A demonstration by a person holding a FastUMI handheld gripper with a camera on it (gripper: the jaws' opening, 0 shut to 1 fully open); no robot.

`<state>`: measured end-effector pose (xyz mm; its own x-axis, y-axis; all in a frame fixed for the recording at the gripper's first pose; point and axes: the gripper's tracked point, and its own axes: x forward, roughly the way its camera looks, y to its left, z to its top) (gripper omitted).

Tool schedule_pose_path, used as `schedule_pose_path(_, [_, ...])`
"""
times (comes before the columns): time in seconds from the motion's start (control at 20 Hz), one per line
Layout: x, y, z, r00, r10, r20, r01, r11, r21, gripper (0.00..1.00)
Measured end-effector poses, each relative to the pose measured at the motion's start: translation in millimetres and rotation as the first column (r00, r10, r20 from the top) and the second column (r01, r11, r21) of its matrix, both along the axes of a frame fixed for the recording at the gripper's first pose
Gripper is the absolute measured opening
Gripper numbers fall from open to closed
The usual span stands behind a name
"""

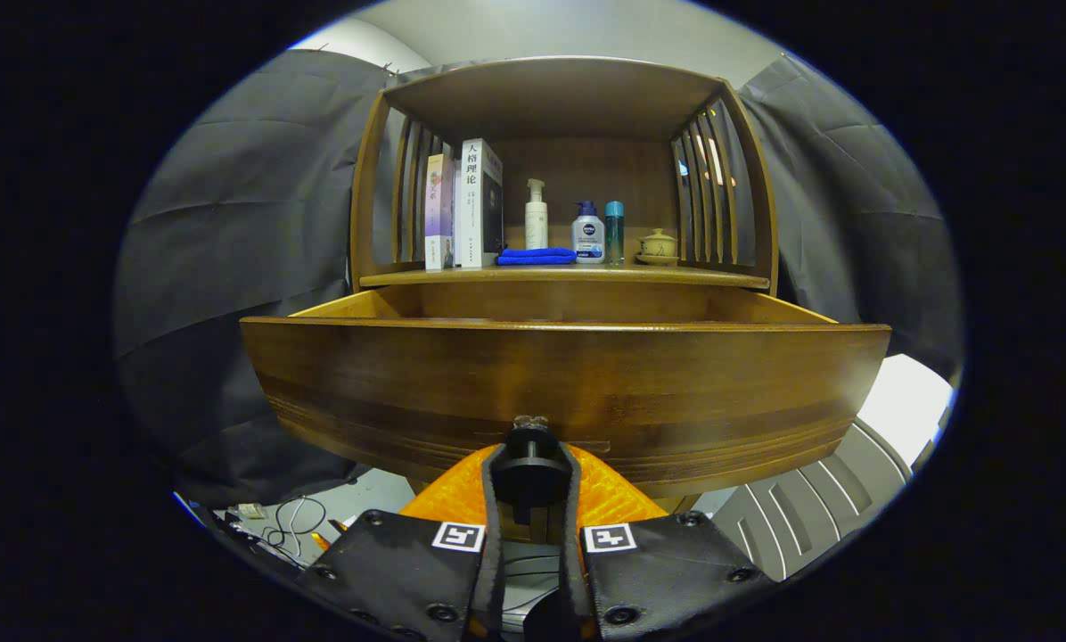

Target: Pull open the drawer, take out the items inside it, and place them on the countertop above the cabinet.

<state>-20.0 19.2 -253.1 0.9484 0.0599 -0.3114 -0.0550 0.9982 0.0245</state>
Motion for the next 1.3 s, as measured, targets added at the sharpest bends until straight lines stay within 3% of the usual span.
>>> schedule_pose_path(0.25, [-2.4, 0.0, -0.8, 1.000, 0.000, -0.018, 0.000, 1.000, -0.012, 0.27])
schedule_pose_path(0.5, [-8.6, -4.0, 16.9, 1.000, 0.015, -0.019, -0.014, 0.999, 0.037, 0.50])
schedule_pose_path(1.0, [-23.5, -38.5, 103.4, 0.991, 0.032, 0.127, -0.022, 0.997, -0.076, 0.99])
schedule_pose_path(1.3, [3.9, -50.2, 134.7, 0.994, 0.062, 0.093, -0.050, 0.991, -0.128, 0.99])
